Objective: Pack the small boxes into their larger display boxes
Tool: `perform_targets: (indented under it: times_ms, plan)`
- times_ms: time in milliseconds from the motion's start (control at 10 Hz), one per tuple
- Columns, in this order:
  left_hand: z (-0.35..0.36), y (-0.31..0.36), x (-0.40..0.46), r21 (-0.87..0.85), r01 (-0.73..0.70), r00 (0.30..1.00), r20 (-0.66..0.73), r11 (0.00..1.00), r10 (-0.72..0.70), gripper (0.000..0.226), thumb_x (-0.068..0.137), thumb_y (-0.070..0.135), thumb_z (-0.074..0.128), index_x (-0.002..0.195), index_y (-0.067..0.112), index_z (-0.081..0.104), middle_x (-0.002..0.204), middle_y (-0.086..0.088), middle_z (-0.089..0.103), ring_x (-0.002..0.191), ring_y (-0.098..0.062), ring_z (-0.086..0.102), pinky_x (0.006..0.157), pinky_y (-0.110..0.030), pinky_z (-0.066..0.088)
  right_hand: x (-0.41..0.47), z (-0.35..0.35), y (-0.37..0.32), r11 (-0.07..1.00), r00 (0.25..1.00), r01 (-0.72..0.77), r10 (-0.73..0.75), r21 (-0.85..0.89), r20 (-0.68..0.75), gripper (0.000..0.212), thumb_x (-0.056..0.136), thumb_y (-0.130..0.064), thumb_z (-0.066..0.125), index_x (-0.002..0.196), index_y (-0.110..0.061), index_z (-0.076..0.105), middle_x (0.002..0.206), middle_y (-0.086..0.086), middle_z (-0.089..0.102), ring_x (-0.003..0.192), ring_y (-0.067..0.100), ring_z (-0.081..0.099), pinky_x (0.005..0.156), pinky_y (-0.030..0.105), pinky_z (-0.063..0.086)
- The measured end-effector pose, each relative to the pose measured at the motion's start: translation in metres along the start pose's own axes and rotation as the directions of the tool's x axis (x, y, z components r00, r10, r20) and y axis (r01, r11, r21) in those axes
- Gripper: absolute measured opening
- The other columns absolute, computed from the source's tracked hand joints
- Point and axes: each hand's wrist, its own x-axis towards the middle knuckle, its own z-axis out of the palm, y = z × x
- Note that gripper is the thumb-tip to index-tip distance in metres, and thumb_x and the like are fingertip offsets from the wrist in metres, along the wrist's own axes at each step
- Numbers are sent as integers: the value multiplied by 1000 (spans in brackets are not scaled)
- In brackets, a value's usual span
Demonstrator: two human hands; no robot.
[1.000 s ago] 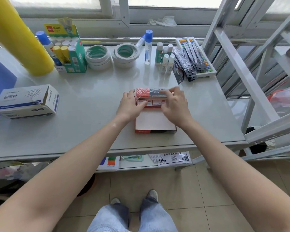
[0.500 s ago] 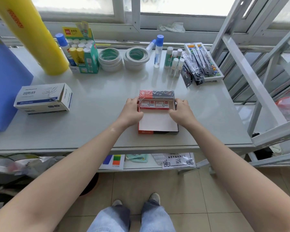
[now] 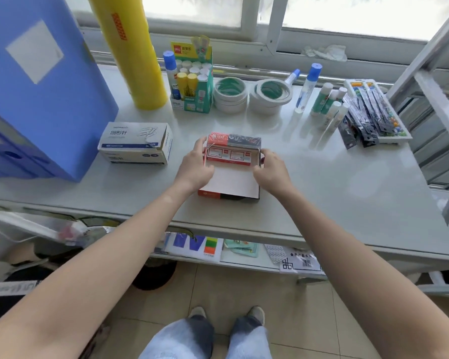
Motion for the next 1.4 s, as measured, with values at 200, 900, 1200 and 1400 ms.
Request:
perform_targets:
  times_ms: [200,900,1200,1400]
  plan:
    - [-13,-17,1,-1,-5,1000,5,1000,5,74,82,-1,47,147,21,21,142,-9,49,120,-27,54,90,-22,35,6,18,-16,1000,1000,-6,5,-12,-16,33,93,-14,44,124,-5,52,124,17,58,114,33,53,94,36,42]
    - [-56,-56,11,595,14,991,-114,803,68,73,93,52,24,149,9,7,160,-13,3,148,-26,0,120,-43,2,-6,38,-52,988,1000,-19,21,-156,12,52,91,-21,46,140,-9,33,139,17,33,127,37,32,109,41,29]
    - [-70,-68,2,578,-85,992,-25,812,122,70,94,50,25,150,11,8,161,-9,3,149,-22,1,120,-40,2,-10,47,-61,983,995,-47,61,-178,74,51,90,-20,45,139,-8,37,154,14,17,135,38,27,115,40,24]
    - [-72,-66,3,546,-116,988,-23,830,153,75,93,56,22,150,14,-1,160,-8,-9,148,-20,-9,118,-38,-7,-10,41,-62,972,991,-60,85,-225,103,63,90,-21,46,148,-11,23,158,17,7,142,39,18,118,39,17]
